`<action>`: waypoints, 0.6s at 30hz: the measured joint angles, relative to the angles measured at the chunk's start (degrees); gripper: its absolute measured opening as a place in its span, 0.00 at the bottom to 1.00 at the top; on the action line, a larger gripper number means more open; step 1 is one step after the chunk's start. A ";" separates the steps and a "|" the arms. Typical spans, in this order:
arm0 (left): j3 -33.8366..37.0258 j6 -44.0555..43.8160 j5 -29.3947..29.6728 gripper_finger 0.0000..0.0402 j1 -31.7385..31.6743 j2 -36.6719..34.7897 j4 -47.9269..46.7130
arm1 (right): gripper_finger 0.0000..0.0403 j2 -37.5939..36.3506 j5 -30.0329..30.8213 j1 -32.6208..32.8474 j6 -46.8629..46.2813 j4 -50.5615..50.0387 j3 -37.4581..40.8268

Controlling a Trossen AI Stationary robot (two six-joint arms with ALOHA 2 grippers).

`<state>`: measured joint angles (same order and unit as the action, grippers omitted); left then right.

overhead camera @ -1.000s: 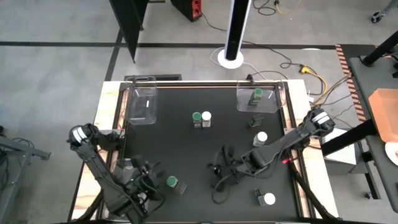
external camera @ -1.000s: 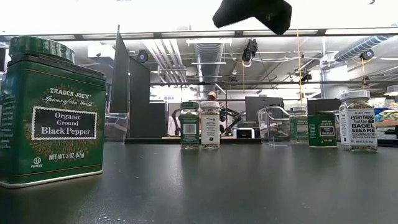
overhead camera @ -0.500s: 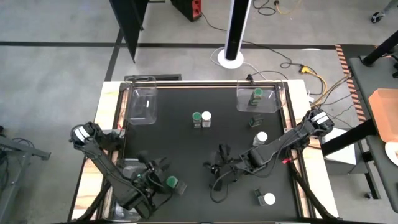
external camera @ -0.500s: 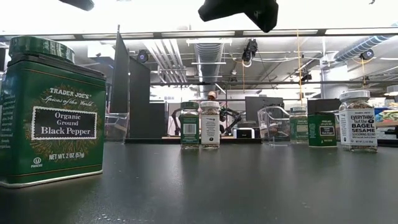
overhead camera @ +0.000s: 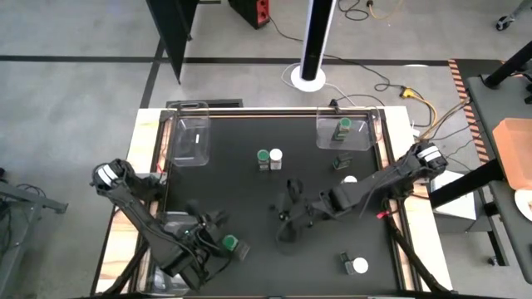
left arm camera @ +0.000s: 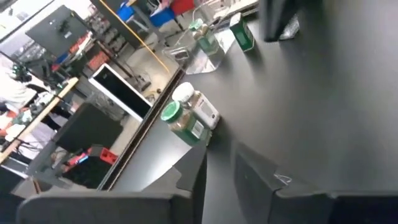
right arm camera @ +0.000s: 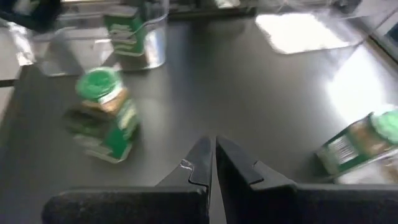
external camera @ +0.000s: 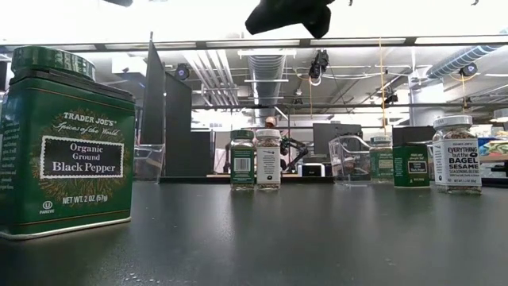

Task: Sort spices by type
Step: Put the top left black seasoning can into the bottom transparent bin

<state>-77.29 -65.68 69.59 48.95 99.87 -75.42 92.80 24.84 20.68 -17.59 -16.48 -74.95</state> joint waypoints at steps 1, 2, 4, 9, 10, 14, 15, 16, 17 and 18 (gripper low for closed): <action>0.07 0.79 0.03 0.12 -0.13 -0.68 0.05 | 0.03 -0.66 -0.60 -0.95 1.27 -0.01 -0.01; 0.08 1.69 -0.01 0.11 -0.15 -1.28 0.11 | 0.03 -1.33 -1.67 -1.88 2.57 0.02 -0.01; 0.08 3.17 -0.12 0.09 -0.12 -2.33 0.48 | 0.03 -2.75 -3.05 -3.43 4.31 0.09 -0.03; 0.10 7.32 -1.18 0.05 0.33 -4.82 4.01 | 0.03 -5.35 -2.03 -4.56 4.94 -2.73 -0.06; 0.10 9.33 -1.69 0.04 0.48 -5.12 5.46 | 0.03 -5.68 -0.93 -4.44 4.49 -3.65 -0.06; 0.13 21.05 -8.20 0.01 0.61 -6.72 13.27 | 0.03 -6.30 3.84 -3.08 0.86 -8.68 -0.03; 0.15 25.14 -11.05 0.00 0.64 -7.02 15.65 | 0.03 -6.38 4.74 -2.66 0.07 -9.73 -0.03; 0.32 29.25 -13.88 0.00 0.79 -7.20 18.16 | 0.03 -6.44 5.34 -2.20 -1.03 -11.02 -0.03; 0.60 33.08 -16.67 0.00 0.90 -7.35 20.63 | 0.03 -6.48 5.65 -1.70 -1.85 -12.15 -0.03; 0.90 36.50 -19.38 0.00 1.03 -7.55 22.92 | 0.03 -6.48 5.75 -1.21 -2.55 -12.94 -0.03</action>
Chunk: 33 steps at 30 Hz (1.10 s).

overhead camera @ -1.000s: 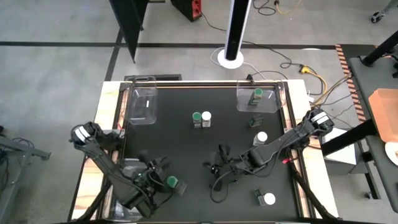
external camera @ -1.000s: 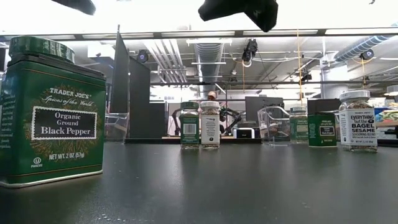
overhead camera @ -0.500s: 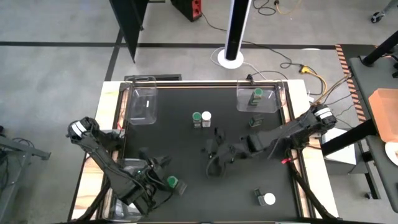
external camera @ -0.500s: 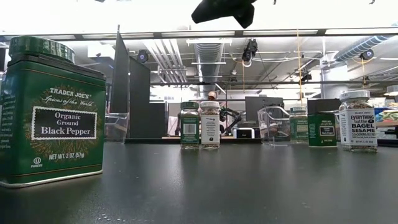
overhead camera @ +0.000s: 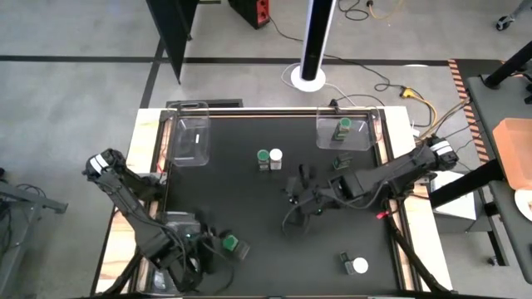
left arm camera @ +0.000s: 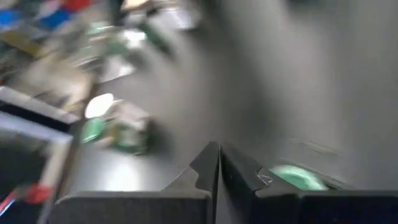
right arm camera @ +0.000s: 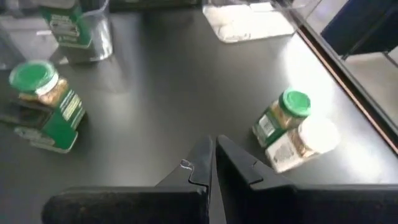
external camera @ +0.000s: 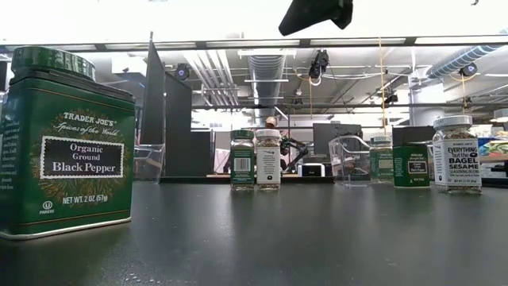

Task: Sort spices by type
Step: Put the top left black seasoning can into the bottom transparent bin

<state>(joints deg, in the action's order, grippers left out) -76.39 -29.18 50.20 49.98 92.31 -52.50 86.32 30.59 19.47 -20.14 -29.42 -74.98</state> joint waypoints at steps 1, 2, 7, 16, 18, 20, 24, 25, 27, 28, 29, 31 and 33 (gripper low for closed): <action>0.33 2.94 -2.55 0.00 0.12 -0.36 2.03 | 0.03 0.00 0.23 0.62 -0.67 -0.72 0.00; 0.47 5.27 -5.54 0.00 0.14 -0.82 3.60 | 0.03 0.00 0.81 1.29 -1.50 -1.52 0.03; -0.35 -2.16 -24.28 0.00 0.17 -3.39 0.22 | 0.03 0.00 3.87 5.04 -4.45 -3.77 0.09; -6.39 -48.12 -41.11 0.00 2.98 -5.26 -35.55 | 0.03 0.00 10.80 8.69 -5.21 -3.75 0.26; -5.56 -54.89 -47.32 0.00 3.22 -5.36 -37.91 | 0.03 0.00 11.47 8.67 -5.07 -3.75 0.28; -4.21 -57.29 -50.90 0.00 3.48 -5.20 -36.96 | 0.03 0.00 11.53 8.67 -4.86 -3.75 0.30; -0.89 -57.41 -51.13 0.00 3.96 -4.58 -37.34 | 0.03 0.00 11.63 8.67 -4.74 -3.76 0.63; 0.09 -57.34 -51.29 0.00 3.89 -4.27 -37.04 | 0.03 0.00 11.65 8.67 -4.73 -3.79 0.68; 1.80 -57.15 -51.79 0.00 3.83 -4.04 -35.97 | 0.03 0.00 11.71 8.67 -4.74 -3.72 0.81; 2.68 -57.17 -52.08 0.00 3.87 -4.04 -36.06 | 0.03 0.00 11.99 8.67 -4.72 -3.74 0.92; 3.54 -57.46 -52.35 0.00 3.90 -4.04 -36.07 | 0.03 0.00 12.38 8.67 -4.74 -3.77 1.02; 5.38 -58.53 -52.76 0.00 3.93 -4.04 -34.75 | 0.03 0.00 13.14 8.67 -4.79 -3.79 1.23; 6.92 -58.85 -52.73 0.00 3.85 -4.04 -32.77 | 0.03 0.00 13.20 8.67 -4.83 -3.68 1.37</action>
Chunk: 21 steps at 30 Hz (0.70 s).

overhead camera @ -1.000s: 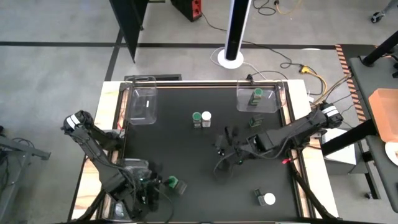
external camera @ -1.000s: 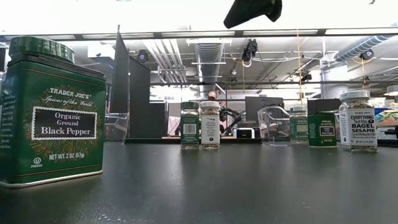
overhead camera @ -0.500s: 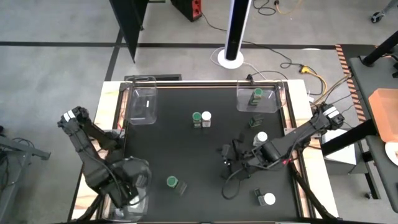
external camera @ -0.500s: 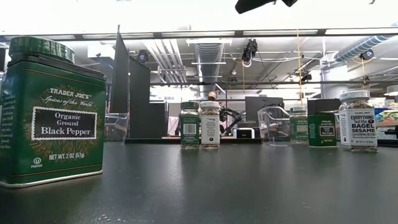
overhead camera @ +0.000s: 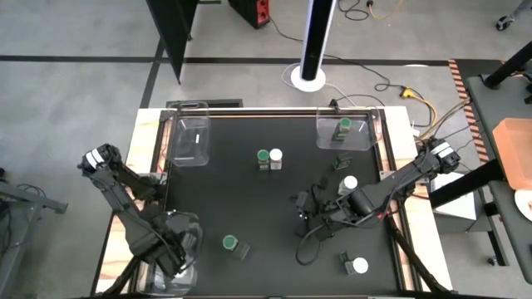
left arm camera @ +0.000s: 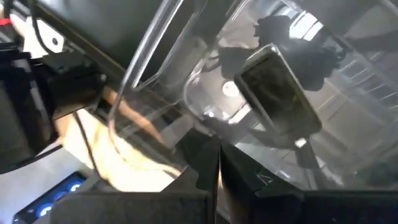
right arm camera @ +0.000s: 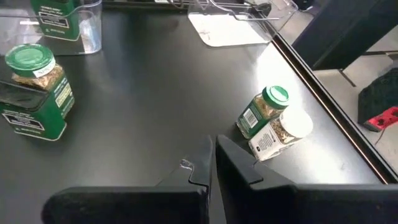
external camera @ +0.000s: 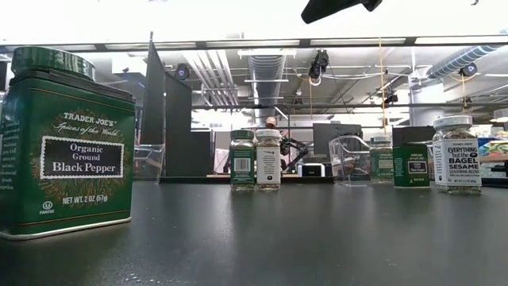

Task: Sort spices by type
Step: Put the top left black seasoning can into the bottom transparent bin

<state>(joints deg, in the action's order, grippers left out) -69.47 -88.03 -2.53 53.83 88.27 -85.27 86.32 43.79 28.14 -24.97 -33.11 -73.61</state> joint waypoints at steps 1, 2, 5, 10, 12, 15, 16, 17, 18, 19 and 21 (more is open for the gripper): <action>0.66 0.00 0.04 0.00 0.00 -0.02 1.12 | 0.03 0.00 0.00 0.00 -0.01 -0.04 0.13; 1.32 0.00 0.06 0.00 0.01 -0.02 2.50 | 0.03 0.00 -0.02 0.00 -0.06 -0.06 0.25; 3.54 -0.02 0.05 0.00 0.04 -0.02 5.87 | 0.03 0.00 -0.01 0.00 -0.10 0.17 0.64; 5.75 -1.08 -0.10 0.00 0.03 -0.02 7.86 | 0.03 0.00 -0.02 0.00 -0.13 0.38 0.82; 6.25 -1.16 -0.15 0.00 0.03 -0.04 8.70 | 0.03 0.00 -0.04 0.00 -0.13 0.38 0.89; 7.26 -1.24 -0.39 0.00 0.03 -0.04 10.77 | 0.03 0.00 -0.04 0.00 -0.13 0.38 0.93; 7.49 -1.21 -0.50 0.00 0.03 -0.04 12.06 | 0.03 0.00 -0.06 0.00 -0.13 0.40 0.94; 7.58 -1.07 -0.57 0.00 0.03 -0.04 13.19 | 0.03 0.00 -0.07 0.00 -0.13 0.38 0.98; 7.62 -0.96 -0.55 0.00 0.03 -0.04 14.31 | 0.03 0.00 -0.07 0.00 -0.13 0.38 1.04; 7.62 -0.94 -0.54 0.00 0.03 -0.04 15.25 | 0.03 0.00 -0.07 0.00 -0.13 0.38 1.04; 7.62 -0.91 -0.54 0.00 0.03 -0.04 16.08 | 0.03 0.00 -0.07 0.00 -0.13 0.39 1.08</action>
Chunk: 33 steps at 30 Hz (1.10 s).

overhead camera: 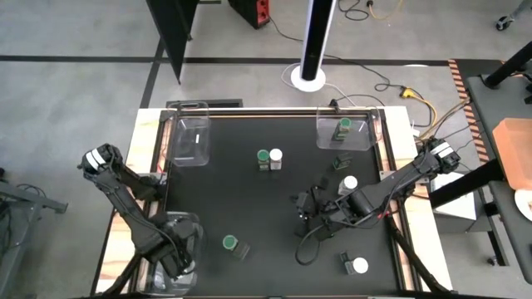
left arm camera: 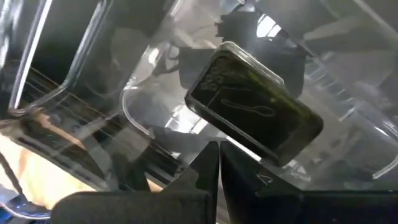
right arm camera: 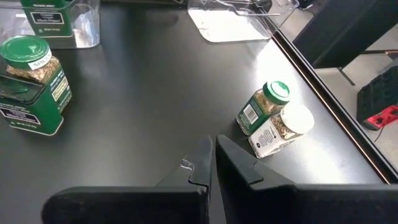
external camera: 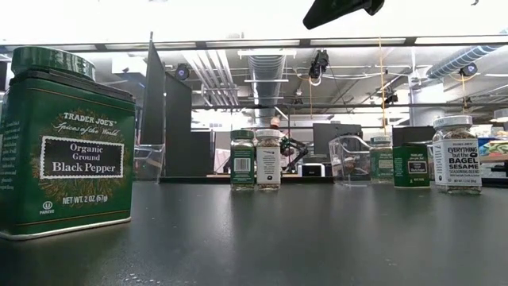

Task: Sort spices by type
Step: Put the top left black seasoning can into the bottom transparent bin, then put the top white seasoning bottle into the top left transparent bin

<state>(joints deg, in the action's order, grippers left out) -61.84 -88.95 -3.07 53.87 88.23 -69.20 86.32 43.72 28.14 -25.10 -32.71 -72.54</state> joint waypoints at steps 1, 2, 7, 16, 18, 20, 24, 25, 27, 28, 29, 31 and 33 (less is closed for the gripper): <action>0.00 0.00 0.00 0.00 0.00 0.00 0.20 | 0.03 0.00 0.00 -0.02 0.00 0.00 0.04; 0.00 0.01 0.00 0.00 0.00 0.00 0.27 | 0.03 0.00 -0.01 -0.02 0.00 0.00 0.07; -0.09 0.05 0.00 0.00 0.00 0.00 -3.87 | 0.03 0.00 -0.02 -0.02 -0.02 0.00 0.14; -7.06 0.40 9.82 0.00 0.00 -0.04 -17.59 | 0.03 0.00 -0.17 -0.52 -1.76 -0.05 0.09; -9.57 2.95 16.46 0.00 0.00 -0.04 -17.96 | 0.03 0.00 -0.19 -1.02 -2.12 -0.06 -0.11; -11.91 7.51 24.36 0.00 0.00 -0.04 -17.14 | 0.03 0.00 -0.19 -1.72 -2.60 -0.10 -0.46; -14.22 25.10 36.71 0.00 -0.20 -0.53 -7.98 | 0.03 0.00 -0.99 -4.06 -5.25 -3.55 -1.70; -14.16 30.61 38.62 0.00 -0.24 -0.92 -4.79 | 0.03 0.00 -1.94 -4.78 -5.78 -5.09 -2.01; -13.24 40.41 40.86 0.00 -0.60 -2.18 2.04 | 0.03 0.00 -4.46 -6.27 -8.24 -9.15 -2.66; -12.41 44.49 41.16 0.00 -0.94 -3.02 4.80 | 0.03 0.00 -5.57 -6.99 -9.94 -11.56 -3.09; -11.49 47.70 41.16 0.00 -1.33 -3.82 7.12 | 0.03 0.00 -6.48 -7.69 -11.51 -13.91 -3.58; -9.23 52.48 41.66 0.00 -2.35 -5.76 11.68 | 0.03 0.00 -7.57 -8.86 -14.84 -19.06 -4.59; -6.10 56.31 42.74 0.00 -3.62 -8.26 15.26 | 0.03 0.00 -8.21 -9.70 -17.59 -23.92 -5.40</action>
<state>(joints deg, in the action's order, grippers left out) -67.95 -32.64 39.67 50.25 79.96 -53.94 86.32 35.52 18.45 -42.69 -56.63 -77.94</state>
